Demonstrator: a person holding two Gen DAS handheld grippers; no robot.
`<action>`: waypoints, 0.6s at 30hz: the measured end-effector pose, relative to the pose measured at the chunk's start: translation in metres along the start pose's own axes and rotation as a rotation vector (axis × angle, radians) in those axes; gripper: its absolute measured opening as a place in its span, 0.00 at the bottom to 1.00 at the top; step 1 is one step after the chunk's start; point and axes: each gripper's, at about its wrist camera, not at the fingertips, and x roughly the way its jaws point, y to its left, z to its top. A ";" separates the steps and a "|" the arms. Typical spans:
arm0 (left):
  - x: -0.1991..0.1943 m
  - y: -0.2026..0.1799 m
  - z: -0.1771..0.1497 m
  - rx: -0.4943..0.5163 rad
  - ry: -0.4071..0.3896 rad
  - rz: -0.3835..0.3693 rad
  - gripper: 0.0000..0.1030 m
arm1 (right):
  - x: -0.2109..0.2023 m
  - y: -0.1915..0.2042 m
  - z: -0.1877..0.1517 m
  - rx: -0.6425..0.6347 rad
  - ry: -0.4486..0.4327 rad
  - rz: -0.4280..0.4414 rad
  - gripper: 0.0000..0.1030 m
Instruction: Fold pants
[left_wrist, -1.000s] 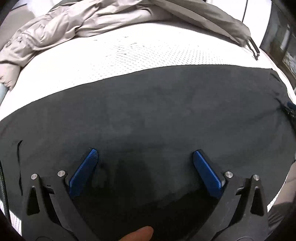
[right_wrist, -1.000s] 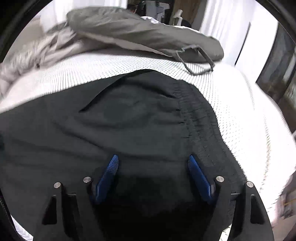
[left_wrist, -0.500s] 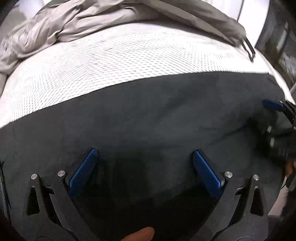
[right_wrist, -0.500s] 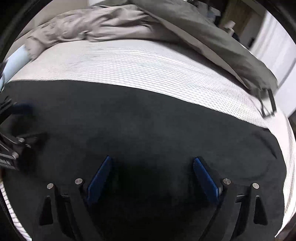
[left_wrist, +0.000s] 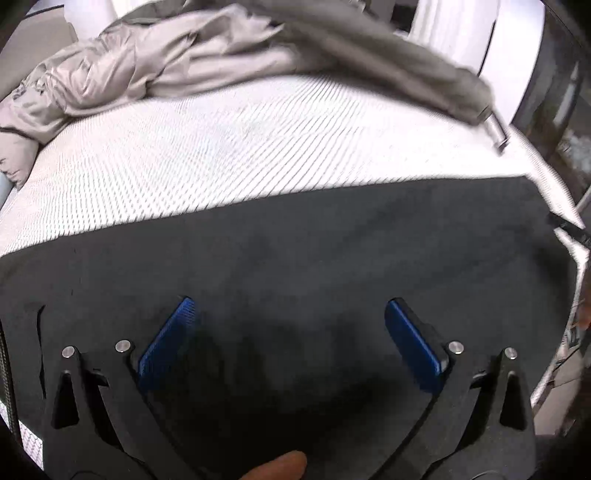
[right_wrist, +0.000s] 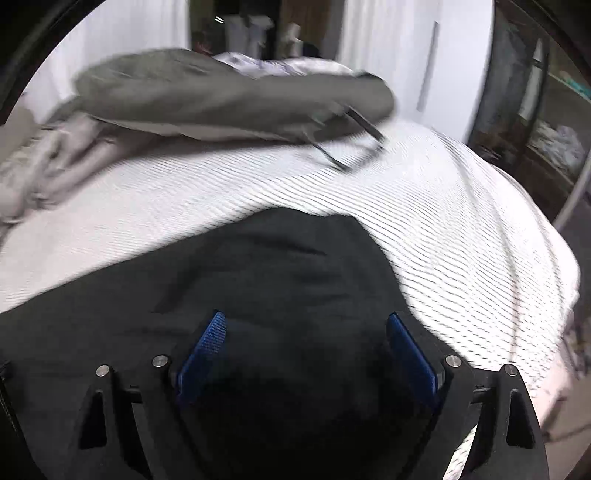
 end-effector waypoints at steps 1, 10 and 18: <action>-0.002 -0.004 0.004 0.008 -0.008 0.001 0.99 | 0.000 0.017 0.001 -0.042 0.014 0.035 0.88; 0.067 -0.001 0.030 0.022 0.089 0.067 0.99 | 0.088 0.120 0.013 -0.366 0.137 0.106 0.88; 0.077 0.000 0.033 -0.003 0.095 0.058 1.00 | 0.107 -0.024 0.024 0.030 0.135 -0.238 0.88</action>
